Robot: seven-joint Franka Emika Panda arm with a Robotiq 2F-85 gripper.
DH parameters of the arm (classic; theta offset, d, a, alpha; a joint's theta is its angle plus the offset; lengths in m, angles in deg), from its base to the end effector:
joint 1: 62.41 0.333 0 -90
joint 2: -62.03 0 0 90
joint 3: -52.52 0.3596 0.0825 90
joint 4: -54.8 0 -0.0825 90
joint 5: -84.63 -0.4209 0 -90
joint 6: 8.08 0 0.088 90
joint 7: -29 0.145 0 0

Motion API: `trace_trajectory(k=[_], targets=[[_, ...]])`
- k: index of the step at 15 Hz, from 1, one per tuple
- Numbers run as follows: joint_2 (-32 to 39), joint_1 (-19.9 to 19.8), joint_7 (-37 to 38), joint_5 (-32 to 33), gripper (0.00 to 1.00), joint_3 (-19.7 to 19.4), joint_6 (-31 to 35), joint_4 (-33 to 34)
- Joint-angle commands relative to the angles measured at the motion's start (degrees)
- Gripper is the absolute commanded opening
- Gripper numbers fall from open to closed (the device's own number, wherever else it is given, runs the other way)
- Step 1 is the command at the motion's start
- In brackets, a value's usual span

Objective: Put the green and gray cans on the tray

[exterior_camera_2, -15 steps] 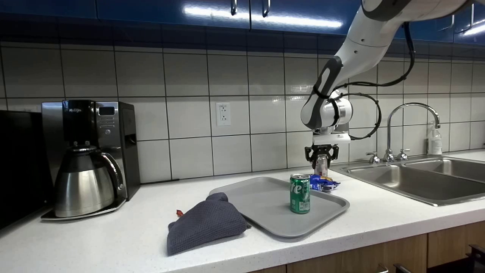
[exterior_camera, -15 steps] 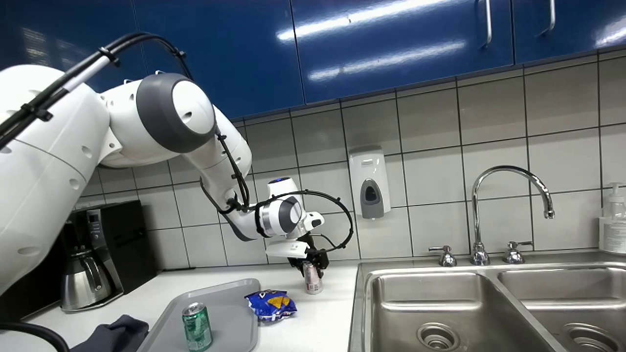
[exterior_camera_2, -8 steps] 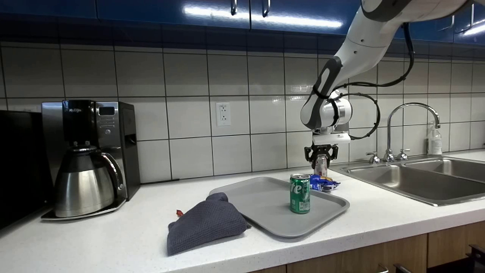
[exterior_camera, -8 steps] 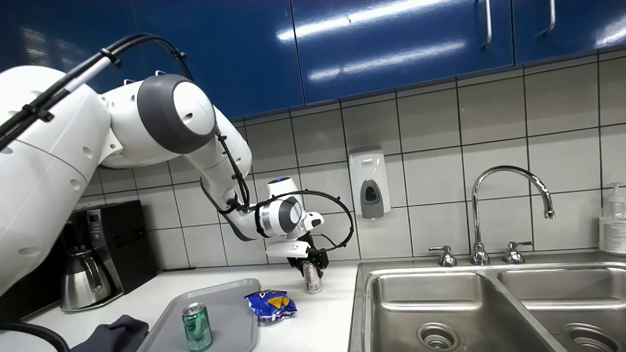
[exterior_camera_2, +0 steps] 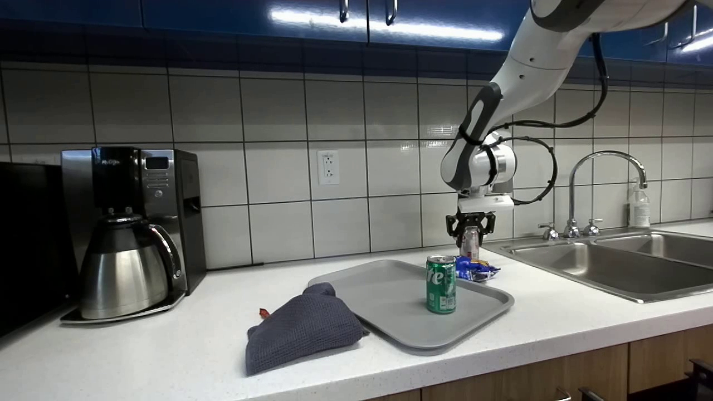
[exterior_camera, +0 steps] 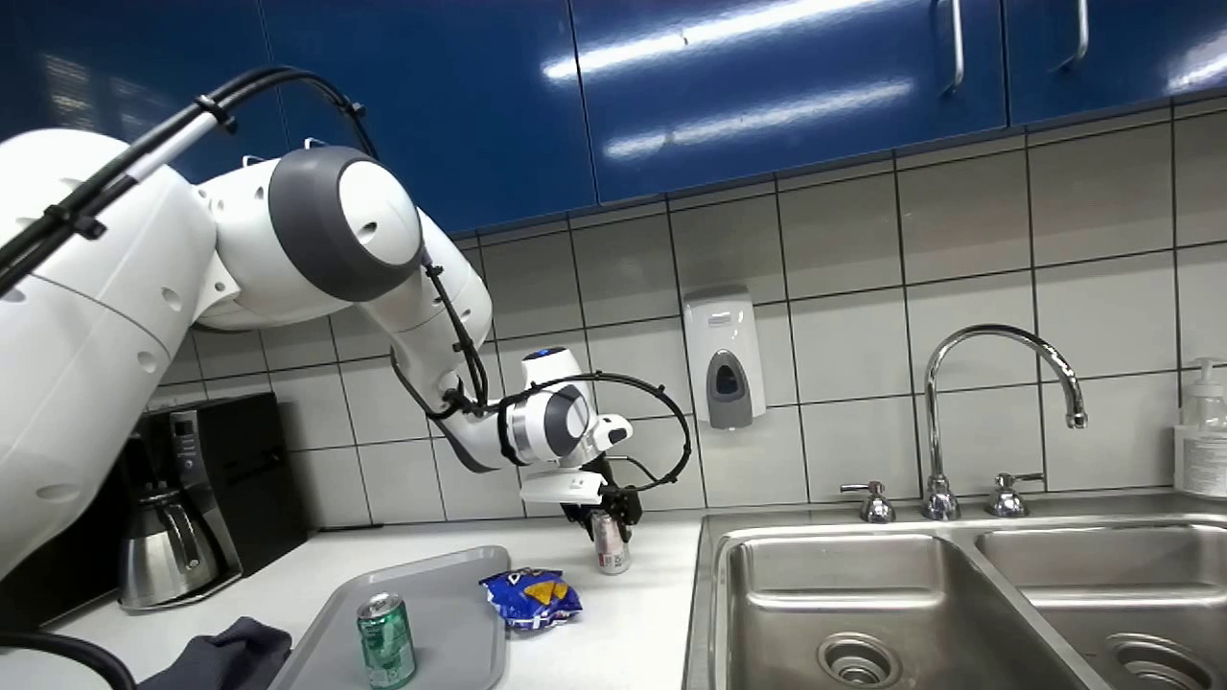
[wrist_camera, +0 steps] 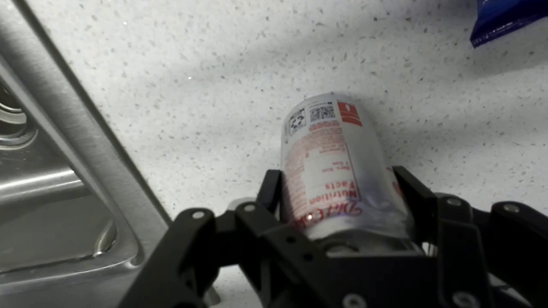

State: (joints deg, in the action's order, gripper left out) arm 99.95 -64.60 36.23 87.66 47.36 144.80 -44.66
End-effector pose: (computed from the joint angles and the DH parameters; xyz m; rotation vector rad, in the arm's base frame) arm 0.7503 -0.0893 0.1976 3.0177 -0.2787 0.4148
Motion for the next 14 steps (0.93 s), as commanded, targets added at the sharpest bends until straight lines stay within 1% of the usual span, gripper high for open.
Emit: trace_trajectory(k=[1,6,14], targets=[[-1.66,-0.22,-2.04,-0.40,0.41,0.44,0.63,-0.26],[-2.59,0.04,-2.66,-0.35,0.41,0.64,1.61,-0.79],[-2.74,2.29,-2.99,0.22,0.41,1.05,3.12,-0.60]])
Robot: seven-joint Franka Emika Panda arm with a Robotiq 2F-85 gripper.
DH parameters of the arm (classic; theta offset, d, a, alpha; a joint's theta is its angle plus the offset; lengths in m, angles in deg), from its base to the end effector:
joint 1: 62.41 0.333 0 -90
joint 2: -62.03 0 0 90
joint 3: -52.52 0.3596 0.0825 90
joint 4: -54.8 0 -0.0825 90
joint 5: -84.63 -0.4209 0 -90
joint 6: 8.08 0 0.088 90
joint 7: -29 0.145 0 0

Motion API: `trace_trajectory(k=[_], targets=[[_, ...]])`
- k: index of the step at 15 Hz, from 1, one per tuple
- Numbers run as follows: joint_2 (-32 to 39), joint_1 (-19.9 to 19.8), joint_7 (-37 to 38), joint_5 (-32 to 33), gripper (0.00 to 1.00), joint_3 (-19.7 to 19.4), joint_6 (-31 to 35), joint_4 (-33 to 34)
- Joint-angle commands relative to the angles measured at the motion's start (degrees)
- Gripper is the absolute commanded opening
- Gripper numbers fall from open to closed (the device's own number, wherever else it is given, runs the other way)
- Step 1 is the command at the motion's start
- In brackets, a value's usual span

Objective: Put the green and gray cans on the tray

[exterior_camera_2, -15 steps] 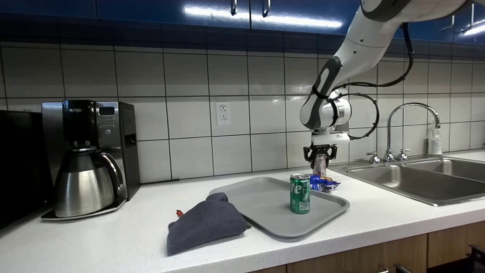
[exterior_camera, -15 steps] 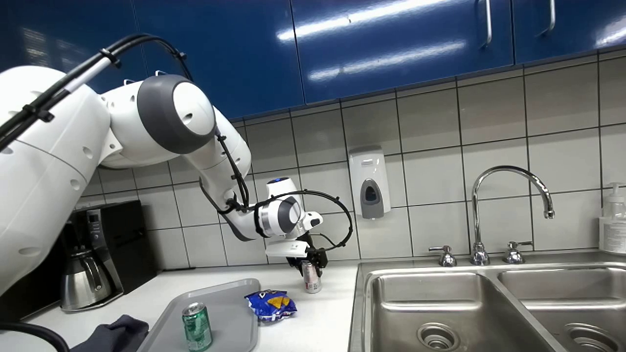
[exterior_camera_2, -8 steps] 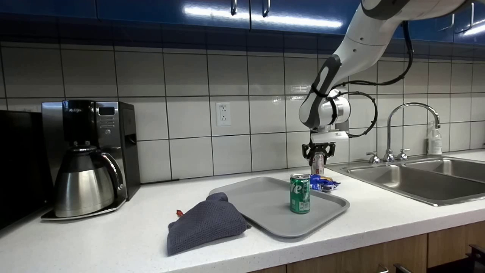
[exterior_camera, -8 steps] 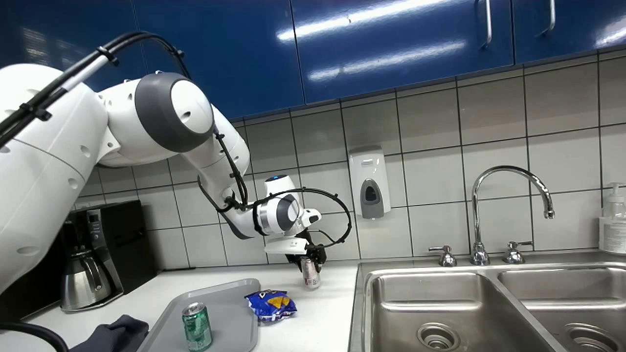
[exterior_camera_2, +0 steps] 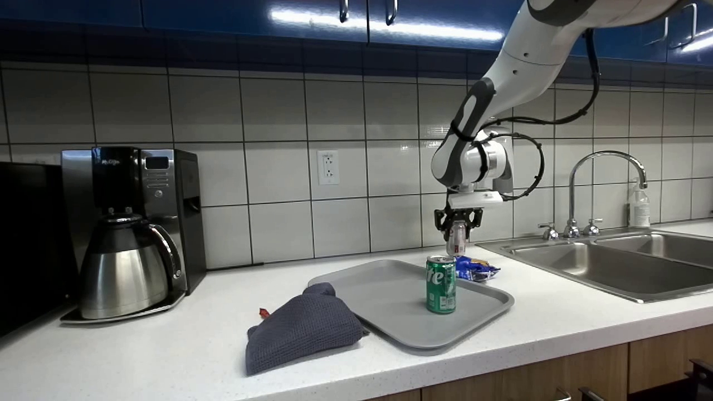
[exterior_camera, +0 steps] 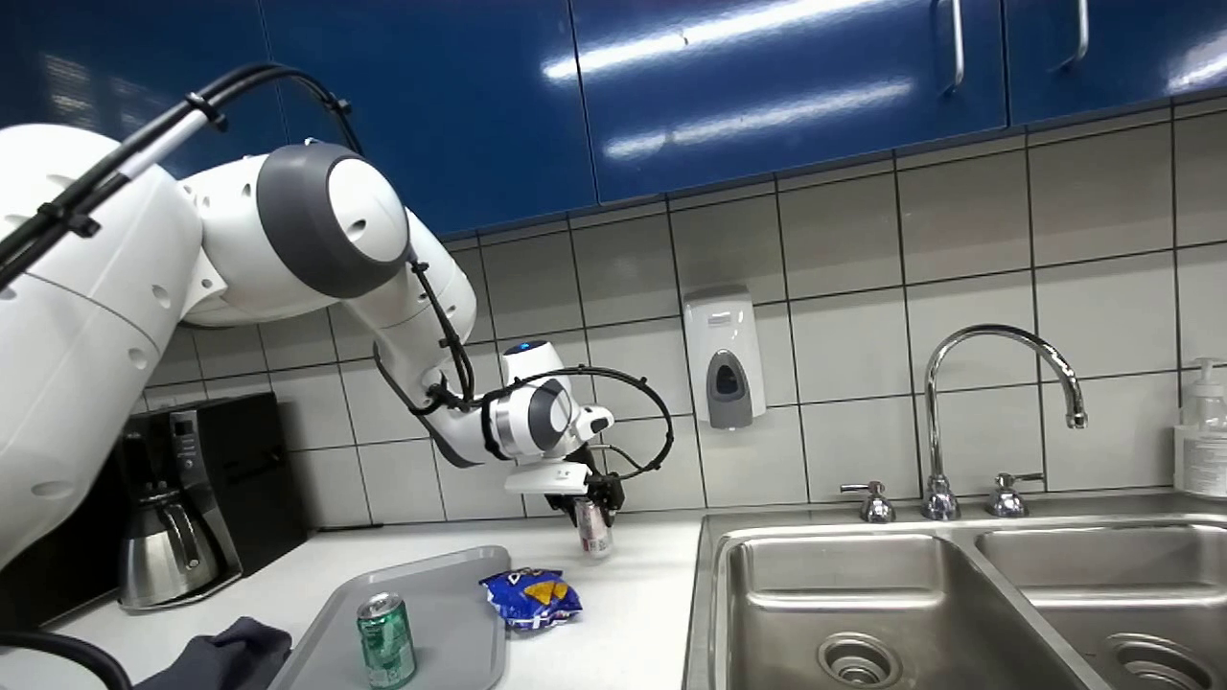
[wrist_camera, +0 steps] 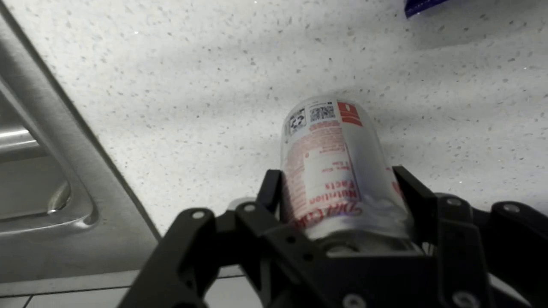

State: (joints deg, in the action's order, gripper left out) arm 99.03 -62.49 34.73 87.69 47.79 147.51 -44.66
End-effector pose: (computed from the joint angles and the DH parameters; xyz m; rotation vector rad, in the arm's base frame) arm 0.7608 -0.0561 0.2154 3.0202 -0.1724 0.5125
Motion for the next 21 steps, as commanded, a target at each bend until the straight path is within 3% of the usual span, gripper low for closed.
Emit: trace_trajectory(k=[1,11,21], targets=[[-1.95,0.46,-1.50,0.27,0.41,0.65,0.56,-0.66],[-3.90,1.90,-3.13,0.50,0.41,1.67,1.51,-1.23],[-7.10,0.43,-8.30,-1.22,0.41,6.60,-0.18,-4.71]])
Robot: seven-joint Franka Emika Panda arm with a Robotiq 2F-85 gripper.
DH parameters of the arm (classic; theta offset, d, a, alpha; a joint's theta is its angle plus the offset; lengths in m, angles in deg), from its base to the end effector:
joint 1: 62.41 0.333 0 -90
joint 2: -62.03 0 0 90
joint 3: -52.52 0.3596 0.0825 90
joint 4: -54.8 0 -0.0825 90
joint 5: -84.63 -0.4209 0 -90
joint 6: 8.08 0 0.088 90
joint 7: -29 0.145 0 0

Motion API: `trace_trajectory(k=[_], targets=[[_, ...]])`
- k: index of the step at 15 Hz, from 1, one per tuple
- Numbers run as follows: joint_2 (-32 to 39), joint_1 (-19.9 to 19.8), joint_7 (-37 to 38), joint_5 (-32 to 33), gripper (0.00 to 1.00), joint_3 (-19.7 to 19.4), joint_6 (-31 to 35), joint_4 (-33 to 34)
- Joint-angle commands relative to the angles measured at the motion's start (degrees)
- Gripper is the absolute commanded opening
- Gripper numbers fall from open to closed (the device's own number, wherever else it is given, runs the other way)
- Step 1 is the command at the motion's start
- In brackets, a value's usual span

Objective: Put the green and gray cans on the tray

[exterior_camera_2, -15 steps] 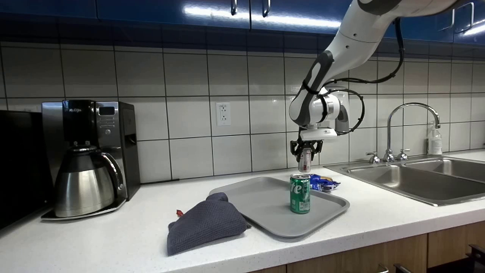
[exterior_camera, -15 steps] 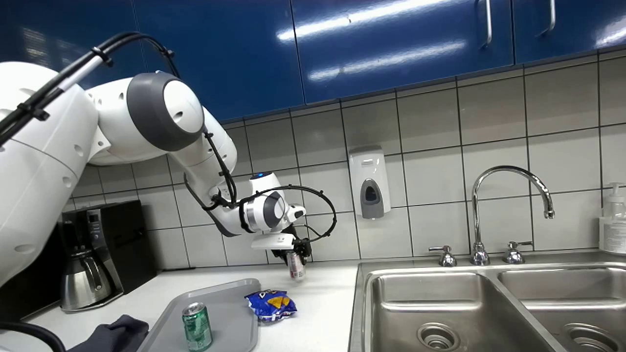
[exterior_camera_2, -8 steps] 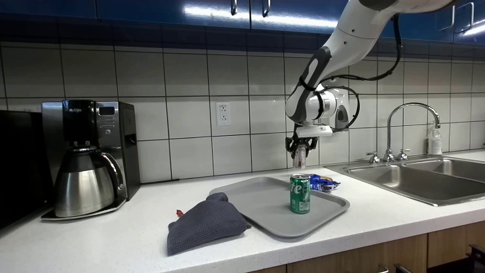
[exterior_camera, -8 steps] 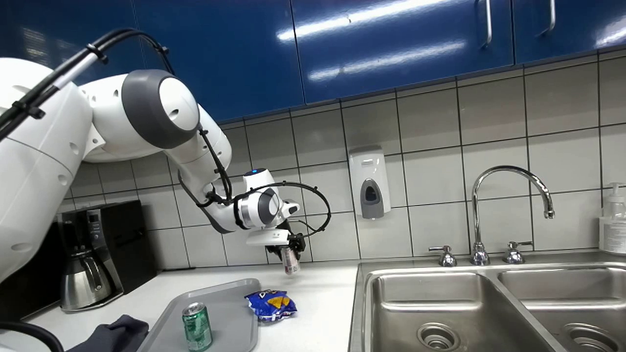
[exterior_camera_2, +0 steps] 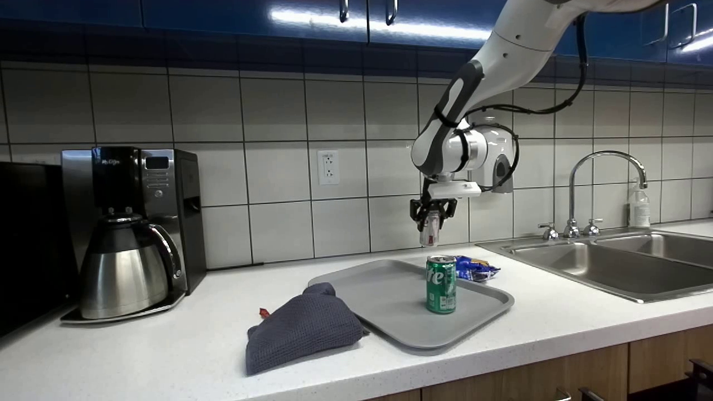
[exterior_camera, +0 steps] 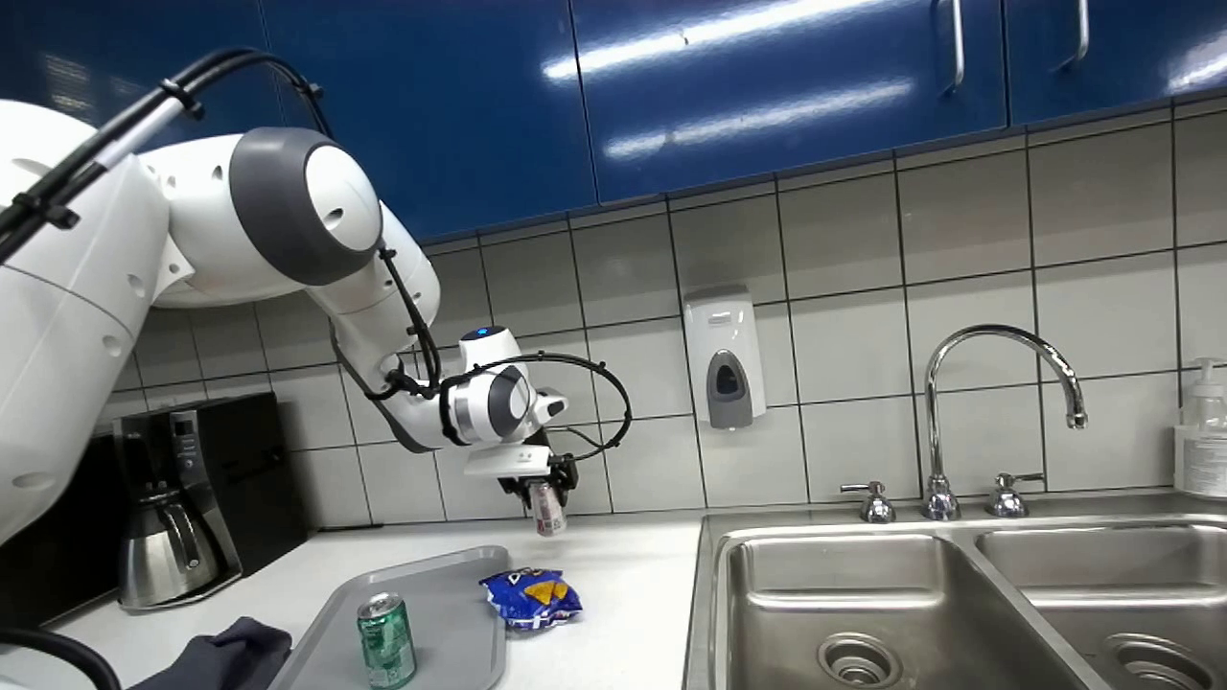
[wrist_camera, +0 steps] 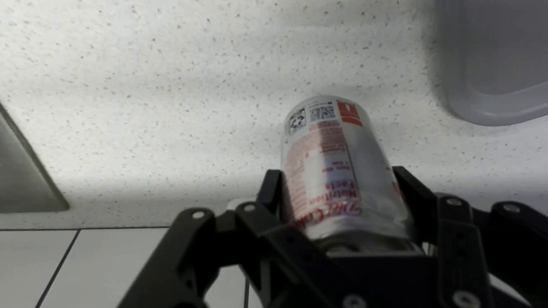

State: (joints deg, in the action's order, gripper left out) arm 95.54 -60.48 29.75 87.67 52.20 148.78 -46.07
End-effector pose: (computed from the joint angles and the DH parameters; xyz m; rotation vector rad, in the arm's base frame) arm 0.7622 0.0232 0.2515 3.0555 0.0935 0.6082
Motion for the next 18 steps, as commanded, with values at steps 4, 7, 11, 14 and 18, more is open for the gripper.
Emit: trace_trajectory(k=[4,7,11,14,18], targets=[[-5.05,-1.98,-4.86,-1.41,0.41,3.41,-1.41,-5.73],[-6.24,-1.56,-5.16,-1.05,0.41,3.50,-1.32,-7.40],[-9.53,-1.42,-5.87,-0.99,0.41,3.88,-2.19,-9.91],[-11.18,-1.04,-6.25,-1.02,0.41,4.23,-2.64,-11.39],[-12.01,-0.99,-7.31,-1.55,0.41,5.49,-4.04,-12.71]])
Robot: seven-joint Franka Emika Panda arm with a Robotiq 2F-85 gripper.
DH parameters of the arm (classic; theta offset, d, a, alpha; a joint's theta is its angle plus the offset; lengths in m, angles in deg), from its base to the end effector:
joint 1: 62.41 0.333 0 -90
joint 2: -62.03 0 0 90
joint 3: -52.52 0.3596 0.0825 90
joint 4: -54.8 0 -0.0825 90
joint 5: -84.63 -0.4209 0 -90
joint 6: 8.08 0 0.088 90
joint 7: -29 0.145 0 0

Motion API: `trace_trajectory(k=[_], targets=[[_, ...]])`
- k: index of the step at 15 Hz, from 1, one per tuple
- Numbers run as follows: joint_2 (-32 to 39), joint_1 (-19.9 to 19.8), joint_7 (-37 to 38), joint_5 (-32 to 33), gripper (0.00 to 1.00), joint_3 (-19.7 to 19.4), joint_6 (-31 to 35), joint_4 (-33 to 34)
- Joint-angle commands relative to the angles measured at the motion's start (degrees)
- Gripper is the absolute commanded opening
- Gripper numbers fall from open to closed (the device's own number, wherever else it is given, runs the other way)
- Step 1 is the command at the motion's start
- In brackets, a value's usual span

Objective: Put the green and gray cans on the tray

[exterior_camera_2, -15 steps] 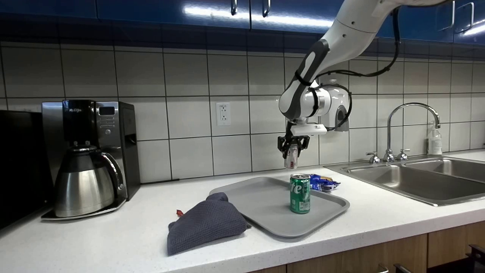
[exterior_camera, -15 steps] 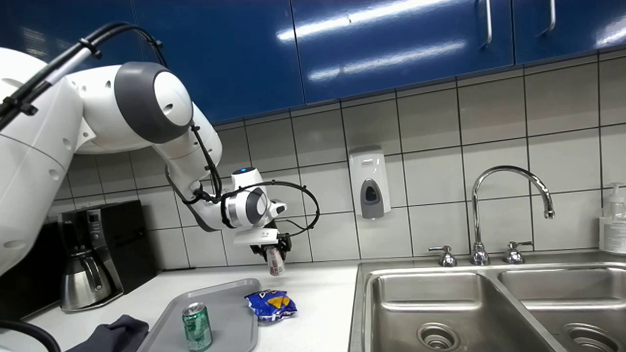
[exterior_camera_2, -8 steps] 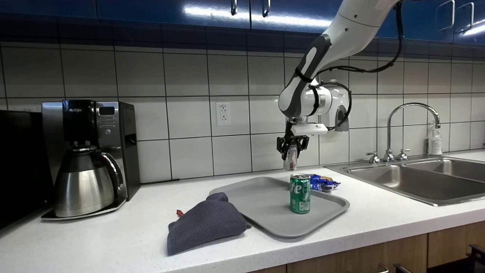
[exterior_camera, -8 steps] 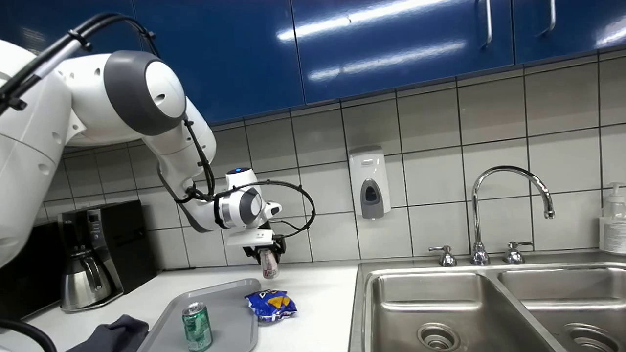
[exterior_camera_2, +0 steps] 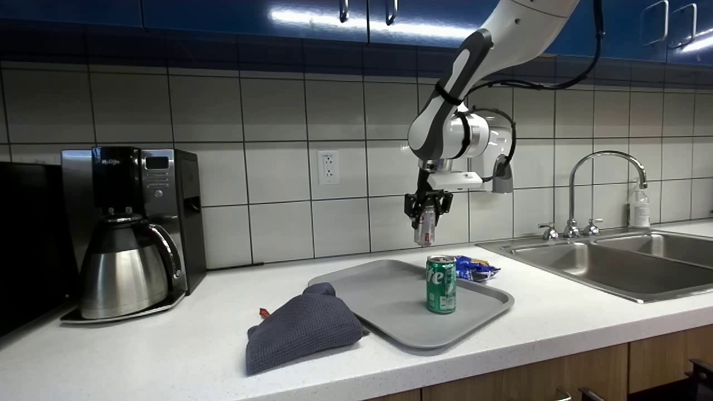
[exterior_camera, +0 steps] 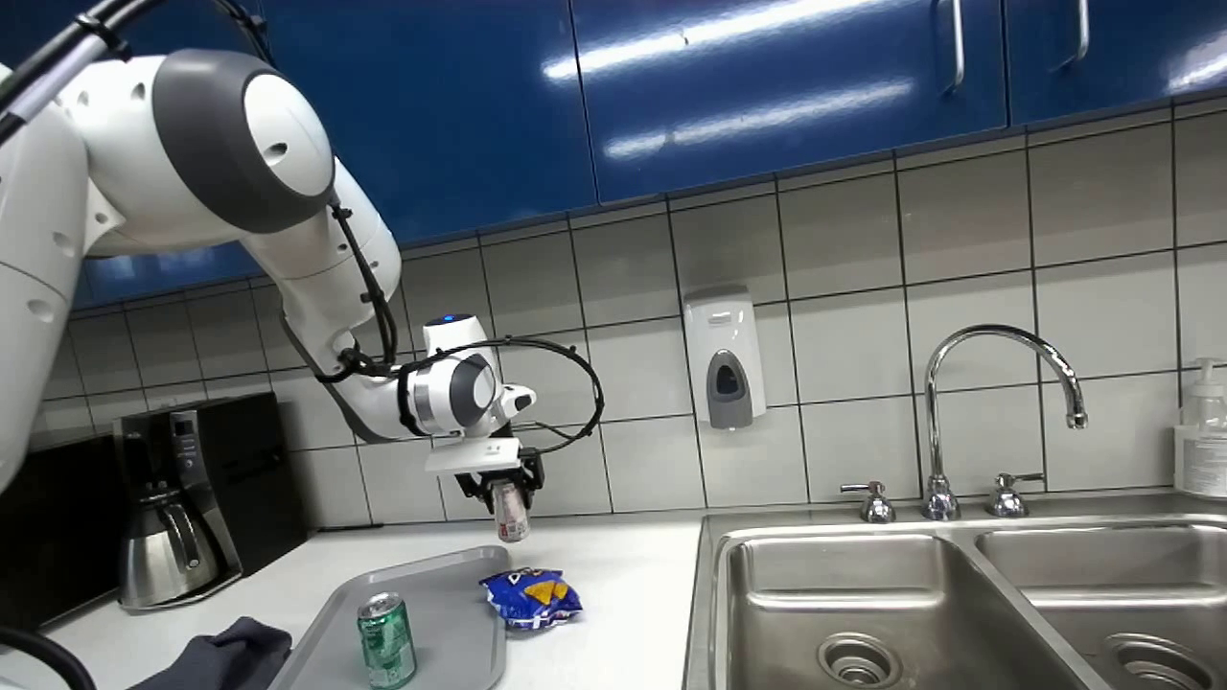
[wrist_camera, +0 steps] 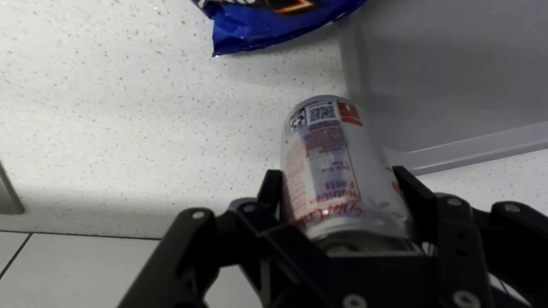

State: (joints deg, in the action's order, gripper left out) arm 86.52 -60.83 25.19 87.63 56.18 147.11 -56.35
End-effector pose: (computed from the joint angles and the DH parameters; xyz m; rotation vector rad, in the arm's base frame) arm 0.7061 0.0632 0.2762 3.0811 0.2957 0.5352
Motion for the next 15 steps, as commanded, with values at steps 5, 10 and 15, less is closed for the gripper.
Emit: trace_trajectory(k=[5,10,15], targets=[[-2.79,-0.09,-4.10,-0.90,0.41,2.65,-2.86,-4.12],[-2.52,0.76,-5.50,-0.19,0.41,3.19,-2.67,-5.68],[-2.27,2.30,-6.85,1.31,0.41,3.15,-2.18,-6.78]])
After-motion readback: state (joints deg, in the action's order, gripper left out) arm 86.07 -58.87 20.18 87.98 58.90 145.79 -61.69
